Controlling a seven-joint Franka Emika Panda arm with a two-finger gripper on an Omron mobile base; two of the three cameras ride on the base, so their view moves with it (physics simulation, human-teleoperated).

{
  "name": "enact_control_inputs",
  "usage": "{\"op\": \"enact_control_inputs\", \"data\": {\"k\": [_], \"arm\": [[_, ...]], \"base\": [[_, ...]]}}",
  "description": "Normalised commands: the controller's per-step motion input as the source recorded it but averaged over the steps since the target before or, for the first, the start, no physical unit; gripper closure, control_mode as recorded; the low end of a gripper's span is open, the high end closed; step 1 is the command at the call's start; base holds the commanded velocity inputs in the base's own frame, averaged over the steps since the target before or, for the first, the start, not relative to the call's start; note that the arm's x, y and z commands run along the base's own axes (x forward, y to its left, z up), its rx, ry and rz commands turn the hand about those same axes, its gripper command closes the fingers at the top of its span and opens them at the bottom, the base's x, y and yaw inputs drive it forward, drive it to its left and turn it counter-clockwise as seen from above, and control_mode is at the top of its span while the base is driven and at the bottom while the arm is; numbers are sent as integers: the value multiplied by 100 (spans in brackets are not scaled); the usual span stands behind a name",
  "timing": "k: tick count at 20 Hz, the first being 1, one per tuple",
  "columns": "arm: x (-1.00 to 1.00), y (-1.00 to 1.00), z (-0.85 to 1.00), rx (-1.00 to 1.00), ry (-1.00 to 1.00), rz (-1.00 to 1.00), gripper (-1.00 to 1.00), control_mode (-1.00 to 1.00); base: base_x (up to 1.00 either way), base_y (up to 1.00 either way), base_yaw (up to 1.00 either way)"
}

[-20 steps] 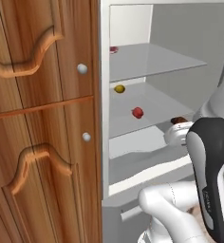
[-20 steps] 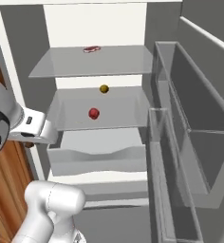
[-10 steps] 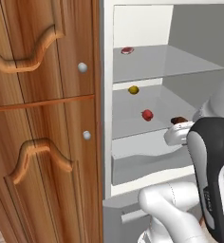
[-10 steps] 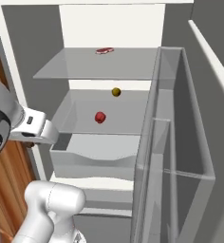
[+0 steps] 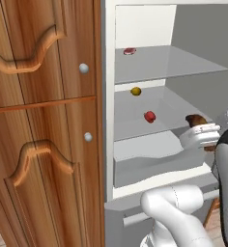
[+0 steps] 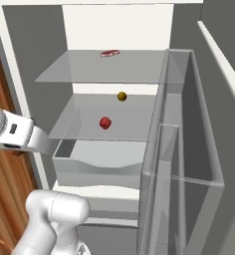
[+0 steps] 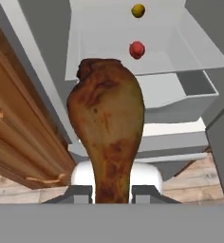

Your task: Transport the chicken drumstick and bell pepper to the fridge. Place the chicken drumstick on the rack containing meat and place the bell pepper on the rack containing the vegetable, ensuring meats and vegetables are on different racks.

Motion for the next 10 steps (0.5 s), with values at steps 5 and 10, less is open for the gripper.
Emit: {"op": "enact_control_inputs", "data": {"k": [5, 10], "arm": [[-17, -17, 82, 0, -25, -1, 100, -100], [15, -55, 32, 1, -21, 0, 100, -100]], "base": [[0, 0, 0], [0, 0, 0]]}}
